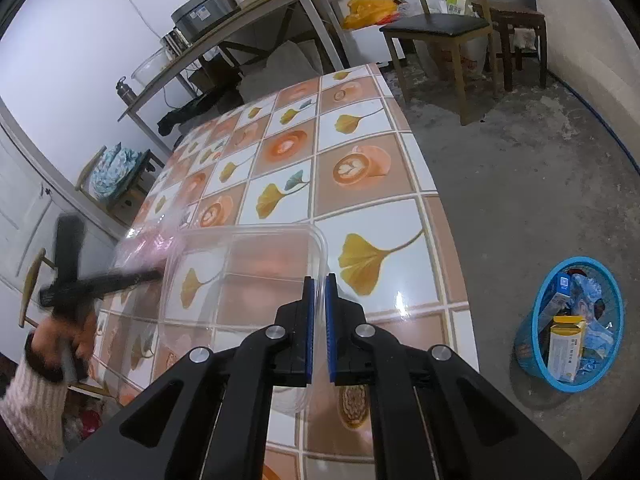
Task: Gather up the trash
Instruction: 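Grasp the clear container rim with the right tool while the left tool grasps the pink-printed bag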
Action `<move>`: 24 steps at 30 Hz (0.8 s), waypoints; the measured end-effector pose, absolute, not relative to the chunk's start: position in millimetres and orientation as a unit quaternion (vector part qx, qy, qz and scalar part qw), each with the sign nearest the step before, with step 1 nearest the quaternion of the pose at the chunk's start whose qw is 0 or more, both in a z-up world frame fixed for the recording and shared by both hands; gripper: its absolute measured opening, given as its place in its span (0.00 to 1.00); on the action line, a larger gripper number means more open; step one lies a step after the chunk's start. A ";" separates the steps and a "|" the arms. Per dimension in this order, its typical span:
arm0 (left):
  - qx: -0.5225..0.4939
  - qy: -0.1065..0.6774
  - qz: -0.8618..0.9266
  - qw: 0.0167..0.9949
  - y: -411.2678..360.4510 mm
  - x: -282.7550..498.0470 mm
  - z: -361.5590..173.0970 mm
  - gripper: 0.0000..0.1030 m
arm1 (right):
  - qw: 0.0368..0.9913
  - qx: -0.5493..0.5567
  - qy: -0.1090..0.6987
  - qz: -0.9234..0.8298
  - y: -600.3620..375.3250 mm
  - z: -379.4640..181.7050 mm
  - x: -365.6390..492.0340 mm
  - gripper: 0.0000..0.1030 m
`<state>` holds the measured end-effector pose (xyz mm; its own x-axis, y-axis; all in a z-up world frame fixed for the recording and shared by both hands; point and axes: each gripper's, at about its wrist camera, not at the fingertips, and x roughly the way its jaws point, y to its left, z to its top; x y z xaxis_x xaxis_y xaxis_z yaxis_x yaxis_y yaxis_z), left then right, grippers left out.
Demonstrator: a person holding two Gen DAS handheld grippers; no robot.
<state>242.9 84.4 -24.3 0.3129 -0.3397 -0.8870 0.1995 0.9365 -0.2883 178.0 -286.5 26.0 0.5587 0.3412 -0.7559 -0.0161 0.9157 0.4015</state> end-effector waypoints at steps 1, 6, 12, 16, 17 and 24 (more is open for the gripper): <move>-0.074 0.562 -0.166 0.807 89.8 222.4 -23.5 0.23 | 0.866 0.172 0.458 0.102 -285.7 26.8 176.4 0.05; -0.091 0.524 -0.173 0.829 102.7 166.2 -5.4 0.68 | 0.867 0.167 0.460 0.097 -284.3 27.8 173.0 0.05; -0.032 0.479 -0.196 0.855 95.1 159.3 20.9 0.80 | 0.864 0.173 0.464 0.092 -284.2 30.4 169.8 0.07; -0.026 0.483 -0.204 0.851 84.4 173.7 19.1 0.81 | 0.860 0.183 0.468 0.084 -287.2 27.0 165.4 0.12; -0.029 0.483 -0.207 0.850 83.0 179.4 16.2 0.80 | 0.858 0.186 0.471 0.083 -288.0 25.3 164.6 0.15; 0.088 0.452 -0.251 0.851 49.6 180.1 10.2 0.81 | 0.853 0.183 0.481 0.082 -288.1 22.3 163.9 0.24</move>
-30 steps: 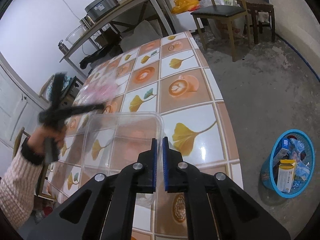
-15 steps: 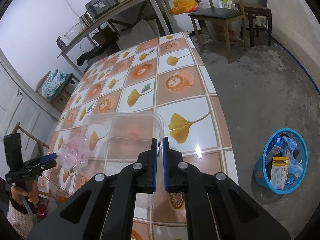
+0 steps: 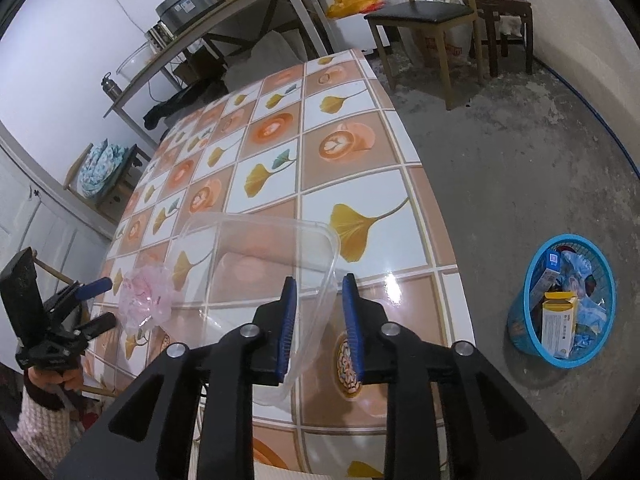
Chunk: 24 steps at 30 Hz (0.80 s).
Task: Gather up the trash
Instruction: 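Grasp the clear container rim with the right tool while the left tool grasps the pink-printed bag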
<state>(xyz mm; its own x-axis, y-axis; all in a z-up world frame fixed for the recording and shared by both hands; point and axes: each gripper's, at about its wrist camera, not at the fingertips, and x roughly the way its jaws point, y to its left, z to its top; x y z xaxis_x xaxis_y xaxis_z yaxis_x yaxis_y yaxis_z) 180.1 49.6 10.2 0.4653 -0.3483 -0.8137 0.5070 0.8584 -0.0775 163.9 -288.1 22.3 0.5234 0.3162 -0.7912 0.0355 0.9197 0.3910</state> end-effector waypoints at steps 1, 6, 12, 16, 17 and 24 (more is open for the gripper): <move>0.089 0.456 -0.248 0.850 48.6 181.9 8.3 0.81 | 0.854 0.184 0.480 0.082 -288.0 22.6 163.7 0.26; 0.114 0.436 -0.288 0.845 42.3 181.9 11.7 0.80 | 0.852 0.187 0.483 0.082 -287.9 19.9 164.6 0.27; 0.284 0.420 -0.385 0.771 12.5 189.7 6.7 0.82 | 0.850 0.178 0.488 0.089 -283.8 19.6 167.3 0.27; 0.318 0.453 -0.407 0.727 3.6 208.2 -7.3 0.82 | 0.848 0.179 0.490 0.090 -282.7 18.0 166.6 0.28; 0.325 0.460 -0.411 0.717 2.1 210.6 -11.9 0.82 | 0.847 0.179 0.492 0.089 -282.7 17.0 166.4 0.28; 0.310 0.487 -0.410 0.706 -0.3 219.2 -25.4 0.72 | 0.842 0.182 0.499 0.093 -284.7 11.1 168.9 0.28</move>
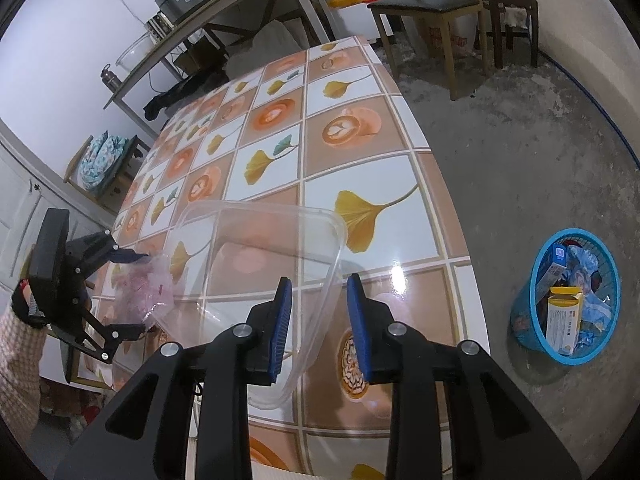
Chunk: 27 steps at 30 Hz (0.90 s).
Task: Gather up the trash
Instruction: 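Grasp the clear container rim with the right tool while the left tool grasps the pink-printed bag, then lift the clear container and pink-printed bag and carry both toward the blue wastebasket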
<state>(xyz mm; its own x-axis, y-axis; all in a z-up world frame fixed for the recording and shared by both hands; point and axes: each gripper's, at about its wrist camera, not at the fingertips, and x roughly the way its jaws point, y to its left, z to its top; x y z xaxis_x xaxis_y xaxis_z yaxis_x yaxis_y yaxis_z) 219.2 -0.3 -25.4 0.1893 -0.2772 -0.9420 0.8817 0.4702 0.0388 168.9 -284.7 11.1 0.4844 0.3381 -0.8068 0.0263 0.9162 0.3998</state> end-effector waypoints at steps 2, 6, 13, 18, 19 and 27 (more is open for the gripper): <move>0.285 0.493 -0.408 0.713 2.2 218.8 -24.3 0.63 | 0.840 0.186 0.500 0.096 -284.3 9.7 170.3 0.28; 0.256 0.491 -0.386 0.738 3.9 208.1 -21.3 0.48 | 0.840 0.186 0.499 0.103 -282.4 10.2 170.4 0.28; 0.187 0.497 -0.312 0.788 0.5 181.0 -21.3 0.41 | 0.839 0.199 0.496 0.100 -286.6 9.5 165.6 0.28; 0.116 0.492 -0.227 0.833 6.7 164.3 -20.5 0.37 | 0.835 0.211 0.499 0.096 -289.0 5.2 166.4 0.28; 0.095 0.493 -0.217 0.837 10.1 163.7 -20.4 0.37 | 0.835 0.212 0.499 0.095 -288.8 4.1 167.6 0.27; 0.006 0.485 -0.148 0.862 13.8 161.8 -16.4 0.31 | 0.839 0.220 0.489 0.092 -291.0 5.7 168.0 0.06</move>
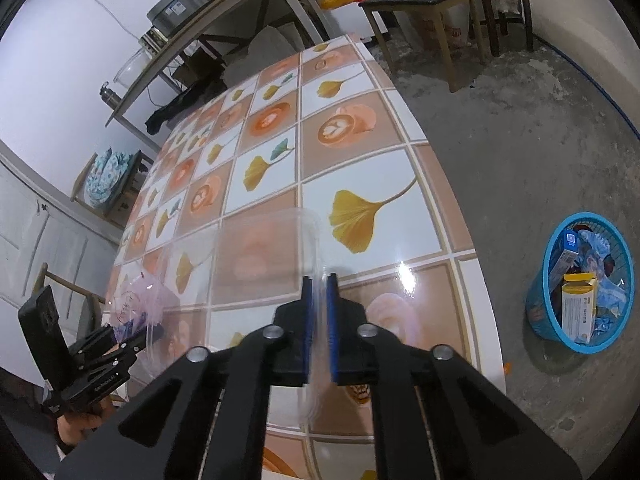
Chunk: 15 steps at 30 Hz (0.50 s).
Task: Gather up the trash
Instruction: 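Lift the clear container and pink-printed bag and carry both toward the blue wastebasket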
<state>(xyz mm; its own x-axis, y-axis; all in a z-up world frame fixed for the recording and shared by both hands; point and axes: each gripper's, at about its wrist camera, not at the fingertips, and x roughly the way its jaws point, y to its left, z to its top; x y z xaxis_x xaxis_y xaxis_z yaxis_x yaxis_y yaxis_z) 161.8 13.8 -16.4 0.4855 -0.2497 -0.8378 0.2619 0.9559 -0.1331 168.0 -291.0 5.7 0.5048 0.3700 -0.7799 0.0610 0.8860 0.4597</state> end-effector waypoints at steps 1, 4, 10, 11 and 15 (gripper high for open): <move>0.011 0.483 -0.144 0.864 11.7 163.2 -16.5 0.31 | 0.841 0.219 0.486 0.090 -291.5 7.1 167.0 0.06; 0.033 0.476 -0.134 0.869 6.8 161.3 -15.0 0.31 | 0.848 0.219 0.475 0.080 -296.3 11.0 163.5 0.05; 0.061 0.462 -0.117 0.877 2.7 157.4 -9.6 0.30 | 0.853 0.228 0.464 0.072 -307.9 15.5 158.0 0.05; 0.062 0.460 -0.116 0.878 1.7 156.8 -8.5 0.30 | 0.853 0.229 0.463 0.071 -309.2 16.3 157.4 0.05; 0.069 0.453 -0.116 0.881 -2.8 155.3 -4.3 0.30 | 0.858 0.230 0.454 0.069 -313.3 22.2 155.0 0.05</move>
<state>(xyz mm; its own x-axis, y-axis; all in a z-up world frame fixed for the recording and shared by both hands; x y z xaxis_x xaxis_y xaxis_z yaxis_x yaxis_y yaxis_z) 155.3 -2.8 -4.3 0.5637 -0.1412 -0.8138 0.2668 0.9636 0.0177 155.0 -313.3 22.2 0.5778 0.3274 -0.7477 0.0913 0.8844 0.4577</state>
